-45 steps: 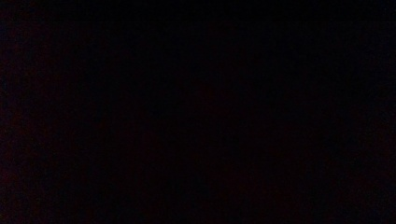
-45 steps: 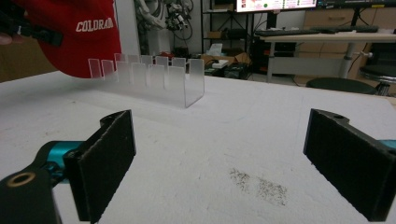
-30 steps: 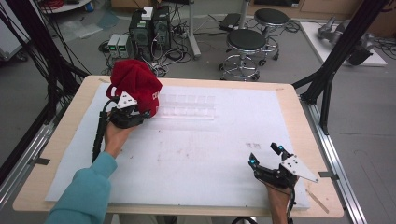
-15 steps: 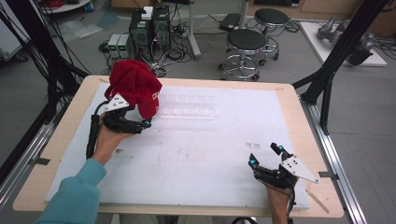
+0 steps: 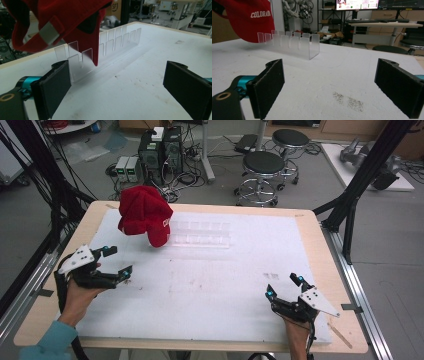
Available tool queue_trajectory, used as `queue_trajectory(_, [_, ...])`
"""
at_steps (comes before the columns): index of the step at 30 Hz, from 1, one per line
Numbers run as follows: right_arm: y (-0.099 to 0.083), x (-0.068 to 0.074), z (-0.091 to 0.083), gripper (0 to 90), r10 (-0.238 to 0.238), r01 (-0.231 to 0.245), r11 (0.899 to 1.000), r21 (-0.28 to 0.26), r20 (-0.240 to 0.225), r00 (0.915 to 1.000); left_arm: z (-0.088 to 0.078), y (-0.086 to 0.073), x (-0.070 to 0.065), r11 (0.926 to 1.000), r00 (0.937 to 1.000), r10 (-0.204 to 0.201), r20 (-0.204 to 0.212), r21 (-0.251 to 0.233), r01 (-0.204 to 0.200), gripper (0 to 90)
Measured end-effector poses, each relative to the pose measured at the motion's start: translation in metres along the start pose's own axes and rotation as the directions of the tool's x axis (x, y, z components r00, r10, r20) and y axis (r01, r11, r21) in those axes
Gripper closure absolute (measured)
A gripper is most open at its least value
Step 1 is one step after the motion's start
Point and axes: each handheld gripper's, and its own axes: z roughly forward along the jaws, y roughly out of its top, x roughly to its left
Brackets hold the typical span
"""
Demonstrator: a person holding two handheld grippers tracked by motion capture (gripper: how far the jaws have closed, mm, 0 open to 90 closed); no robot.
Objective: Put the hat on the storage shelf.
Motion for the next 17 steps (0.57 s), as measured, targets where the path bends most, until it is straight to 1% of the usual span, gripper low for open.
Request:
queue_trajectory(4, [0.000, 0.001, 0.001, 8.1, -0.006, 0.006, 1.000, 0.006, 0.006, 1.0000, -0.015, -0.015, -0.002, 0.9994, 1.0000, 0.002, 0.004, -0.035, -0.002, 8.7])
queue_trajectory(8, [0.000, 0.001, 0.000, 8.1, -0.004, 0.004, 1.000, 0.004, 0.006, 1.0000, -0.025, -0.028, -0.005, 0.9978, 0.9999, 0.001, 0.011, -0.067, 0.000, 8.7])
queue_trajectory(10, [0.000, 0.001, 0.000, 8.1, -0.005, 0.005, 1.000, 0.003, 0.005, 1.0000, -0.029, -0.035, -0.008, 0.9959, 1.0000, -0.004, 0.007, -0.090, 0.004, 8.7])
queue_trajectory(13, [0.000, 0.002, 0.000, 8.1, -0.018, 0.018, 1.000, 0.001, 0.006, 0.9998, -0.031, -0.043, -0.009, 0.9944, 1.0000, -0.004, -0.008, -0.106, 0.003, 8.7])
queue_trajectory(15, [0.000, 0.003, 0.000, 8.1, -0.025, 0.025, 1.000, 0.001, 0.009, 0.9997, -0.031, -0.047, -0.009, 0.9931, 0.9998, -0.019, -0.009, -0.116, 0.018, 8.7])
queue_trajectory(17, [0.000, 0.003, 0.000, 8.1, -0.027, 0.027, 1.000, 0.003, 0.012, 0.9996, -0.032, -0.050, -0.010, 0.9923, 0.9998, -0.012, -0.017, -0.123, 0.010, 8.7])
